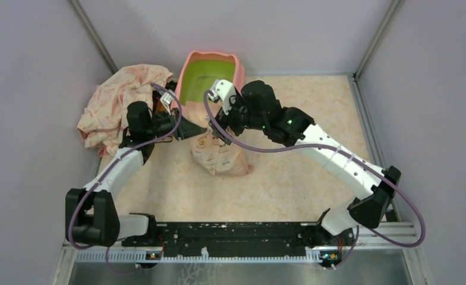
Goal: Fill the litter box with clean litter
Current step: Remove the clamp from the cat litter bag.
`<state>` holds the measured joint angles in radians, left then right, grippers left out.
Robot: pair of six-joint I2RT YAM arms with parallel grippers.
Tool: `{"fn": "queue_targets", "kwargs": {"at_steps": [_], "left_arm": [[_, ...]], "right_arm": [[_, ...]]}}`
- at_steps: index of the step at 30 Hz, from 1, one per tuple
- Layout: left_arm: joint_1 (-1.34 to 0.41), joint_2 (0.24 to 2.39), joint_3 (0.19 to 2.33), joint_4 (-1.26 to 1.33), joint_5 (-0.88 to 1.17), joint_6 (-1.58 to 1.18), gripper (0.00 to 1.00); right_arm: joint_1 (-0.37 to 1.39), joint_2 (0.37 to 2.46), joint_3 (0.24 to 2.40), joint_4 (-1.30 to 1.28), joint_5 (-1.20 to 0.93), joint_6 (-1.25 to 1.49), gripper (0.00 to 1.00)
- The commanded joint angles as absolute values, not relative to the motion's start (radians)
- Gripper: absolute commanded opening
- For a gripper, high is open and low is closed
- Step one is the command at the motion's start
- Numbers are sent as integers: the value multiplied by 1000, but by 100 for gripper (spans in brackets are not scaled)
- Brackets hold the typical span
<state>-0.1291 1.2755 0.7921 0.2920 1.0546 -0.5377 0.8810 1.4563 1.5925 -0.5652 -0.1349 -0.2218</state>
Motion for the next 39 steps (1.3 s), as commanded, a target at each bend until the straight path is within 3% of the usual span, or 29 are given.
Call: {"fn": "queue_targets", "kwargs": {"at_steps": [1, 10, 12, 13, 14, 15, 16, 39], "left_arm": [[-120, 1232, 862, 444, 1135, -590, 0], [-120, 1223, 852, 484, 1155, -622, 0], [-120, 1221, 849, 489, 1159, -625, 0], [-120, 1219, 847, 489, 1160, -624, 0], [-120, 1217, 846, 489, 1160, -624, 0], [-120, 1216, 847, 488, 1161, -626, 0], [-120, 1215, 847, 489, 1162, -627, 0], [-118, 1156, 810, 470, 1199, -624, 0]], "right_arm": [[906, 1461, 1645, -531, -205, -242, 82], [928, 1538, 1661, -516, -189, -259, 82], [928, 1548, 1659, -499, -187, -260, 75], [928, 1556, 1664, -500, -189, -263, 66], [927, 1563, 1670, -506, -191, -265, 49], [925, 1571, 1675, -511, -189, -263, 20], [919, 1573, 1675, -512, -180, -254, 0], [698, 1230, 1187, -200, -367, -96, 0]]}}
